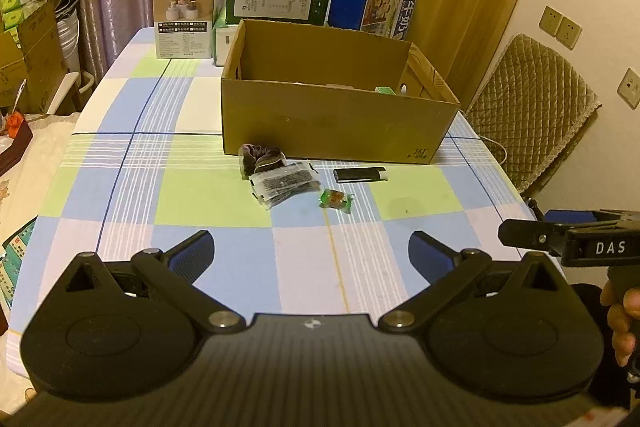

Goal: Organize objects
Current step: 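Withdraw both tools from the box back over the table, then grasp the clear strip packet with the left tool while the right tool grasps the green-wrapped candy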

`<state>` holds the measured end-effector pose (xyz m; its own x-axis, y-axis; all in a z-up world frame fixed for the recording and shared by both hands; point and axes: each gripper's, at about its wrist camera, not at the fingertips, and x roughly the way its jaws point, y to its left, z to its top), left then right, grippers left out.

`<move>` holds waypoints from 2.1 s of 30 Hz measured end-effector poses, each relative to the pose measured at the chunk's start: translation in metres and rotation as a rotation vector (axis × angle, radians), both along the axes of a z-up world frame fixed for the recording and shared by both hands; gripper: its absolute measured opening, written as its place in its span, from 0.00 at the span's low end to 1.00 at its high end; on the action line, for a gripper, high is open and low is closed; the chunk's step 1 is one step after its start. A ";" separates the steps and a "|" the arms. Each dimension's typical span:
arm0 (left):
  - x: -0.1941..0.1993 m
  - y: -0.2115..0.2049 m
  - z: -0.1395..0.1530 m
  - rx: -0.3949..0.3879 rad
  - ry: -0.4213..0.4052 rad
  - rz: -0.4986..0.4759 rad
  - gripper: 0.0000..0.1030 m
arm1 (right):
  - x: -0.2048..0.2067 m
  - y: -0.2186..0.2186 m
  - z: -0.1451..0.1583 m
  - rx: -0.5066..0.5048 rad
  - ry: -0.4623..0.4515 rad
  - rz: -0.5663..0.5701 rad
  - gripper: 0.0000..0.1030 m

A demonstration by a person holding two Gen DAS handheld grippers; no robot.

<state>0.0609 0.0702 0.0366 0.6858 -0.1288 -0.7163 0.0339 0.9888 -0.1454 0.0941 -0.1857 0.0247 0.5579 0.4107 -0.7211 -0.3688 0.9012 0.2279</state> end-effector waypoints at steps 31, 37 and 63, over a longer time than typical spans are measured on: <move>0.059 0.021 -0.030 0.092 0.016 -0.088 0.98 | 0.034 0.019 -0.042 -0.047 0.012 0.089 0.98; 0.085 0.025 -0.054 0.129 0.019 -0.162 0.96 | 0.054 0.036 -0.059 -0.072 0.013 0.140 0.97; 0.193 0.033 -0.145 0.164 0.090 -0.461 0.79 | 0.134 0.117 -0.152 -0.198 -0.074 0.546 0.45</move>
<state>0.2535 0.1032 -0.1082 0.5186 -0.2847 -0.8062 0.4674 0.8840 -0.0115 0.2277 -0.0682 -0.1273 0.3552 0.5141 -0.7807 -0.8000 0.5992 0.0305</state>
